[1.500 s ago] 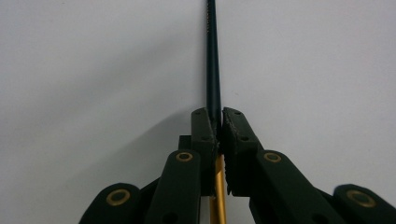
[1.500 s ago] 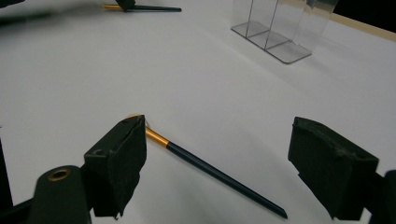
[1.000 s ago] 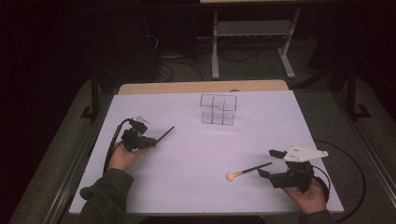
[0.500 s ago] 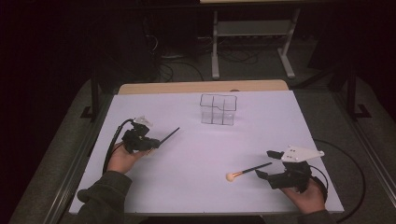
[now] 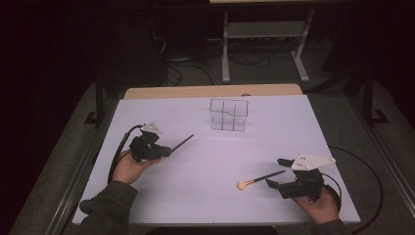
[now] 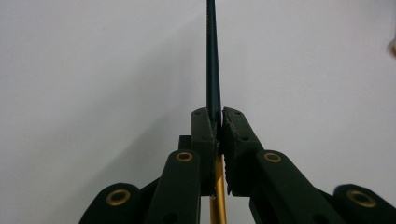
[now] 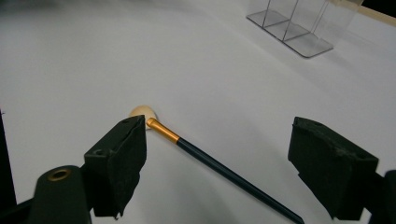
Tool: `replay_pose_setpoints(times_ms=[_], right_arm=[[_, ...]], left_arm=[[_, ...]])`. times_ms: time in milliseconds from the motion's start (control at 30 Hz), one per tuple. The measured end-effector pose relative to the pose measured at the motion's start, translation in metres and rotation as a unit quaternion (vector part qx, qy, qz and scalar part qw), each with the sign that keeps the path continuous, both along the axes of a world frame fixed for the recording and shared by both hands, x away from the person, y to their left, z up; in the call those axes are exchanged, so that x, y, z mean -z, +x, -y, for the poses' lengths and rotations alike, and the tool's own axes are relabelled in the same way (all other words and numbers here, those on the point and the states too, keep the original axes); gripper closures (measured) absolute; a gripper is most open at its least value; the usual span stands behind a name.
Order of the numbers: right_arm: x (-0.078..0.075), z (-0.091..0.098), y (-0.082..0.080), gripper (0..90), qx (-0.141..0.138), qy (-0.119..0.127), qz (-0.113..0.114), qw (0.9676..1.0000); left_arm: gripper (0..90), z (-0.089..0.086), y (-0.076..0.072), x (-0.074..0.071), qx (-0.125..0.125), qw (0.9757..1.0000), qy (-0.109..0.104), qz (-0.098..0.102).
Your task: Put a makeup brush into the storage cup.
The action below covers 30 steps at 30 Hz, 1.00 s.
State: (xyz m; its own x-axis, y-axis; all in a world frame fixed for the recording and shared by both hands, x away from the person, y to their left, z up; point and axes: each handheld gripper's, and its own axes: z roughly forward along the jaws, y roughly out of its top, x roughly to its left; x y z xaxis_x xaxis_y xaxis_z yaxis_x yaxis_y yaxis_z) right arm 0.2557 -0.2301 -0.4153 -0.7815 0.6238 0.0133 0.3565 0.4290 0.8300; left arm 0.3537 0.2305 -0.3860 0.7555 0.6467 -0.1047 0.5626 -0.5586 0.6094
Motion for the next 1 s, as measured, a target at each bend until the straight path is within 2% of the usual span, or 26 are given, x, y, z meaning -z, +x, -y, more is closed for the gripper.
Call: replay_pose_setpoints(times_ms=[533, 733, 800, 967, 1000], right_arm=[[-0.003, -0.01, 0.004, 18.6, -0.022, -0.012, -0.006, 0.9997], [-0.008, -0.011, 0.008, 18.5, -0.032, -0.011, -0.004, 0.9994], [-0.012, -0.012, 0.01, 18.4, -0.036, -0.013, -0.007, 0.9993], [-0.019, -0.015, 0.015, 18.2, -0.046, -0.014, -0.014, 0.9987], [-0.02, -0.015, 0.016, 18.2, -0.05, -0.014, -0.015, 0.9985]], left_arm=[[83.8, 0.014, -0.015, -0.012, 0.042, 0.9991, -0.003, 0.004], [83.8, 0.021, -0.02, -0.016, 0.062, 0.9981, -0.003, 0.009], [83.7, 0.025, -0.022, -0.018, 0.071, 0.9974, -0.002, 0.01], [83.8, 0.03, -0.026, -0.02, 0.077, 0.997, -0.006, 0.012], [83.8, 0.031, -0.027, -0.02, 0.083, 0.9964, -0.001, 0.013]])
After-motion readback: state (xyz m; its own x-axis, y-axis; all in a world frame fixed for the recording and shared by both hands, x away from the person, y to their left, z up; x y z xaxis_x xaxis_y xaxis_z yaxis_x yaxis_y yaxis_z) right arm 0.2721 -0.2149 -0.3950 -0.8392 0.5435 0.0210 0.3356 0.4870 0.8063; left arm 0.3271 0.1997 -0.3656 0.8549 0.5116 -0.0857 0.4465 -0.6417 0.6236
